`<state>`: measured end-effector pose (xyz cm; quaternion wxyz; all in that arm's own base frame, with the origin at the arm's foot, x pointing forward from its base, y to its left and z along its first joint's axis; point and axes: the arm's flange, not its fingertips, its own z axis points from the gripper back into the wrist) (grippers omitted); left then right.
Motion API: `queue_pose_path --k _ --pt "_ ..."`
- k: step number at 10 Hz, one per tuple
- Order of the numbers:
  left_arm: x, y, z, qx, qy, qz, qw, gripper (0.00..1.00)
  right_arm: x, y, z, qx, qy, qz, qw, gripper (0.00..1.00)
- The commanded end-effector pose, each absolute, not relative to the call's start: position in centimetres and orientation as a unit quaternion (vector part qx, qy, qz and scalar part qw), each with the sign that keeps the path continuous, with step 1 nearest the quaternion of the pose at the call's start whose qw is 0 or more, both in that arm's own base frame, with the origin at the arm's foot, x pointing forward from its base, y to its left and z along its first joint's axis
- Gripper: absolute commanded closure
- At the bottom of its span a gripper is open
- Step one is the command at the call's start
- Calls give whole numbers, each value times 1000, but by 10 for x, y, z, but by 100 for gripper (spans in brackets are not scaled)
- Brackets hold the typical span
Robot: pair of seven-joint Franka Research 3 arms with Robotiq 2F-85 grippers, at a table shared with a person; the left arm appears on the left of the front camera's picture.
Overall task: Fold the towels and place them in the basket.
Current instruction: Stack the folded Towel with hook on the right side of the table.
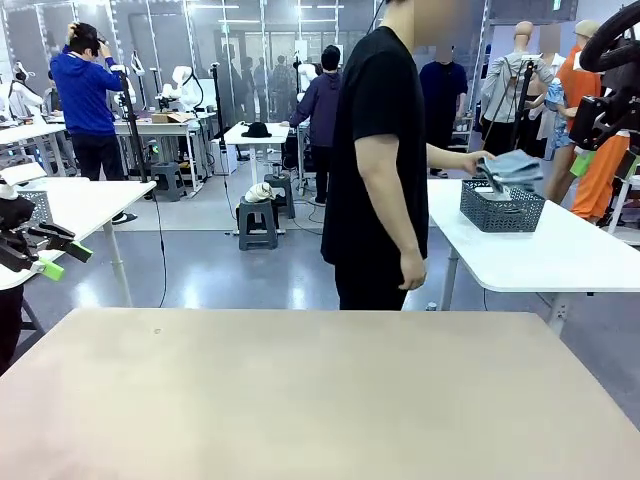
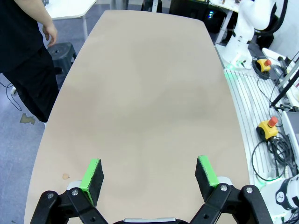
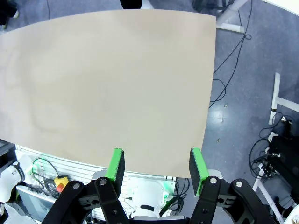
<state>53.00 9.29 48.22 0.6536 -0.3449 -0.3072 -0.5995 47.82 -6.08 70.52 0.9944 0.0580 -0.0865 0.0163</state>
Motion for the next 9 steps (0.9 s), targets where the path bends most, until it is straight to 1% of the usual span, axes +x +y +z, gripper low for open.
queue_pose_path --k 1,9 --pt "530 93 483 -344 -307 -599 654 0 479 -60 706 65 -83 20 994 31" --pt "530 93 483 -344 -307 -599 654 0 479 -60 706 65 -83 20 994 31"
